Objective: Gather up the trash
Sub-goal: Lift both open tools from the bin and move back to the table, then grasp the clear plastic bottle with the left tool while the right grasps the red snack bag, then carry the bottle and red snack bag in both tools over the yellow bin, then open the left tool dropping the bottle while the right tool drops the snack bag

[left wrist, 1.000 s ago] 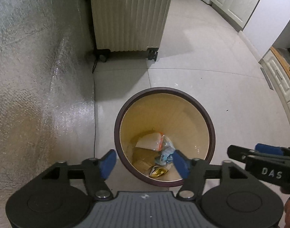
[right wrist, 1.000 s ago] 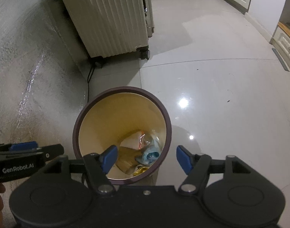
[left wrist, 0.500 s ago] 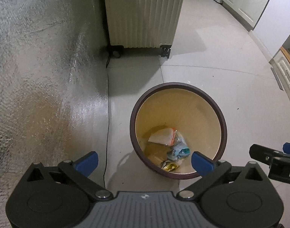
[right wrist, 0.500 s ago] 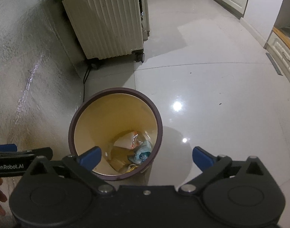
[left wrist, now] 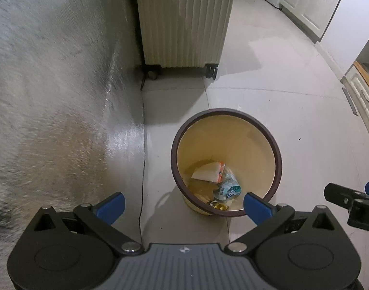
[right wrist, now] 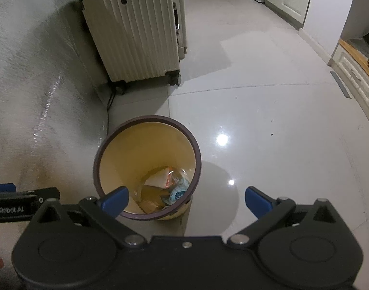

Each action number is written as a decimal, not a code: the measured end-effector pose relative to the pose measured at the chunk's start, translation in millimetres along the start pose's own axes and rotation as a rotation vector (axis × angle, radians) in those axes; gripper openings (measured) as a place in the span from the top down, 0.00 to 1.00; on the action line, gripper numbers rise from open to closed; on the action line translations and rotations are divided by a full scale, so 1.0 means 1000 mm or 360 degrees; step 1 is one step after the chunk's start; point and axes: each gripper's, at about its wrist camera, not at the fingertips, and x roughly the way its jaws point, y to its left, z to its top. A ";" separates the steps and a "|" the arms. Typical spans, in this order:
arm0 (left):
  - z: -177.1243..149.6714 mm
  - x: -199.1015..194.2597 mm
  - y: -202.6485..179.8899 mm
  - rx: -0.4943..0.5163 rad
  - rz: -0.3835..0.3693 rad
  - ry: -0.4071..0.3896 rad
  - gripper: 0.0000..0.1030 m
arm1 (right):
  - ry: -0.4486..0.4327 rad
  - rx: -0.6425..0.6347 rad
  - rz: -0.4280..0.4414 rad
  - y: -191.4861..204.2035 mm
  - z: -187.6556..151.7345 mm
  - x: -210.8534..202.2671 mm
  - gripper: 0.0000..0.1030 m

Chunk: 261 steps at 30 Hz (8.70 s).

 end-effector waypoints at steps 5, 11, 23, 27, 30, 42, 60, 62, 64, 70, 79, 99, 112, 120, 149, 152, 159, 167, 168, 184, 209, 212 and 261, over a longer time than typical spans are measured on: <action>0.001 -0.040 -0.001 -0.0001 -0.0023 -0.0107 0.00 | -0.0107 0.0008 -0.0010 -0.001 -0.001 -0.041 0.00; -0.003 -0.097 -0.004 0.0017 -0.0062 -0.0252 0.00 | -0.0269 0.0031 -0.0042 -0.004 -0.006 -0.098 0.00; -0.013 -0.212 -0.013 0.0047 -0.0095 -0.0606 0.00 | -0.0644 0.0070 -0.0066 -0.011 -0.013 -0.216 0.00; -0.016 -0.250 -0.013 0.0033 -0.0120 -0.0708 0.00 | -0.0758 0.0075 -0.0057 -0.009 -0.010 -0.250 0.00; -0.021 -0.279 -0.012 0.0032 -0.0135 -0.0783 0.00 | -0.0827 0.0065 -0.0043 -0.005 -0.008 -0.274 0.00; -0.031 -0.386 0.025 -0.0001 -0.0075 -0.1062 0.00 | -0.1090 -0.0019 0.0063 0.035 0.000 -0.363 0.00; -0.032 -0.439 0.208 -0.0282 0.0311 -0.1142 0.00 | -0.1101 -0.0236 0.0435 0.194 0.047 -0.356 0.00; -0.031 -0.439 0.231 -0.0298 0.0360 -0.1137 0.00 | -0.1084 -0.0291 0.0483 0.212 0.052 -0.352 0.00; -0.028 -0.437 0.251 -0.0294 0.0408 -0.1121 0.00 | -0.1064 -0.0334 0.0532 0.230 0.058 -0.345 0.00; -0.019 -0.430 0.314 -0.0308 0.0474 -0.1067 0.00 | -0.0972 -0.0487 0.0649 0.282 0.082 -0.321 0.00; 0.008 -0.410 0.376 -0.0323 0.0425 -0.0968 0.00 | -0.0773 -0.0623 0.0853 0.346 0.131 -0.279 0.00; 0.075 -0.359 0.427 -0.0227 0.0250 -0.0643 0.16 | -0.0266 -0.0834 0.1451 0.403 0.132 -0.227 0.01; 0.094 -0.332 0.431 -0.0140 0.0269 -0.0404 0.31 | -0.0491 -0.1282 0.1202 0.432 0.137 -0.237 0.05; 0.081 -0.334 0.432 -0.0204 0.0284 -0.0391 0.39 | -0.0324 -0.1501 0.1153 0.462 0.148 -0.208 0.15; -0.021 -0.420 0.322 -0.0310 0.0298 -0.0869 0.40 | -0.0636 -0.0823 0.1033 0.370 0.080 -0.305 0.49; -0.028 -0.428 0.304 -0.0286 0.0301 -0.0910 0.40 | -0.0690 -0.0796 0.1004 0.355 0.072 -0.320 0.49; -0.037 -0.440 0.256 -0.0212 0.0251 -0.0990 0.40 | -0.0773 -0.0685 0.0929 0.306 0.061 -0.342 0.49; -0.039 -0.435 0.200 -0.0151 0.0130 -0.1035 0.40 | -0.0850 -0.0565 0.0786 0.238 0.051 -0.360 0.49; -0.039 -0.434 0.192 -0.0140 0.0113 -0.1038 0.40 | -0.0856 -0.0555 0.0768 0.230 0.050 -0.361 0.49; -0.025 -0.406 0.065 0.0037 -0.0118 -0.1024 0.40 | -0.0919 -0.0298 0.0460 0.091 0.034 -0.359 0.49; 0.038 -0.224 -0.082 0.0026 -0.0473 -0.0714 0.40 | -0.0678 0.0141 0.0151 -0.042 0.040 -0.210 0.49; 0.043 -0.178 -0.074 -0.0020 -0.0454 -0.0634 0.40 | -0.0637 0.0130 0.0135 -0.038 0.040 -0.172 0.49; 0.053 0.165 -0.007 -0.0160 -0.0324 0.0310 0.18 | 0.0170 0.0350 0.0348 -0.015 0.044 0.146 0.48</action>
